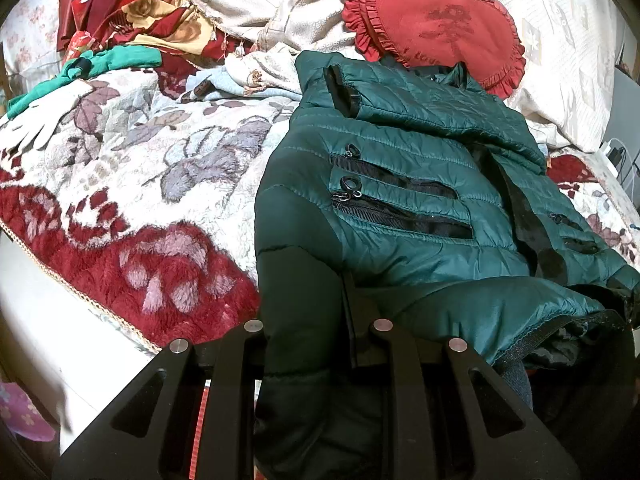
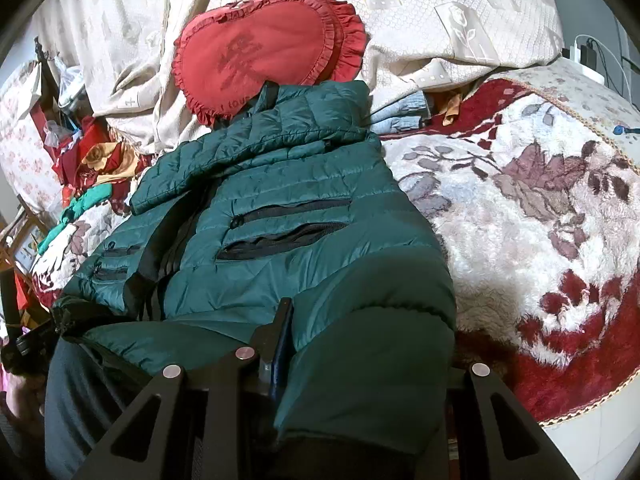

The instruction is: Fold large clothes

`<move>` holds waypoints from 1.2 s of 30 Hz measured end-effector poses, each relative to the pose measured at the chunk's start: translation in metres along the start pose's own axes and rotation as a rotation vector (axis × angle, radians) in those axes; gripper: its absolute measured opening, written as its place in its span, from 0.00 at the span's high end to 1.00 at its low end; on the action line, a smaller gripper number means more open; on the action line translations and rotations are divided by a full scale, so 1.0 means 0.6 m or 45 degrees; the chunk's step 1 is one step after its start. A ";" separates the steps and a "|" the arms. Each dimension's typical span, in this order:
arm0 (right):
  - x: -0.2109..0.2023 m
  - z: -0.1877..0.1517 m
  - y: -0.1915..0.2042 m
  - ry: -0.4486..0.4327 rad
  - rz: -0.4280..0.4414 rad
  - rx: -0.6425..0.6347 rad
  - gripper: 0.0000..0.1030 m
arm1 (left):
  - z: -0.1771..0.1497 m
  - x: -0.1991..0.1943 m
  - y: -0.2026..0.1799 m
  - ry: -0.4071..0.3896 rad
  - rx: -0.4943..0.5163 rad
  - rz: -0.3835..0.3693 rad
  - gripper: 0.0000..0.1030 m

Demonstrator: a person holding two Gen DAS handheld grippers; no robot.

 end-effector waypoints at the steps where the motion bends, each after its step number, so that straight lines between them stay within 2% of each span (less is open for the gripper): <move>1: 0.000 -0.001 0.000 0.000 -0.001 0.000 0.72 | 0.000 0.000 0.000 0.000 -0.002 -0.001 0.82; 18: -0.003 0.000 0.002 -0.014 0.006 -0.009 0.72 | 0.001 -0.001 0.005 -0.006 -0.024 -0.010 0.82; 21: -0.017 0.011 0.007 -0.065 0.028 -0.023 0.78 | 0.012 -0.017 0.009 -0.056 -0.092 -0.076 0.87; 27: -0.063 0.043 0.031 -0.170 0.098 -0.099 0.82 | 0.051 -0.070 0.022 -0.159 -0.221 -0.190 0.89; 36: -0.156 0.086 0.052 -0.301 0.232 -0.063 0.83 | 0.107 -0.187 0.040 -0.322 -0.237 -0.306 0.89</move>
Point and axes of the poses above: each gripper's, at about its wrist camera, not at the fingertips, and x roughly the way its jaws point, y to its left, z to its top, the point moved 7 cm from there along x, roughly the way its jaws point, and after that the axes turned 15 degrees about -y, right-handed, at the moved point
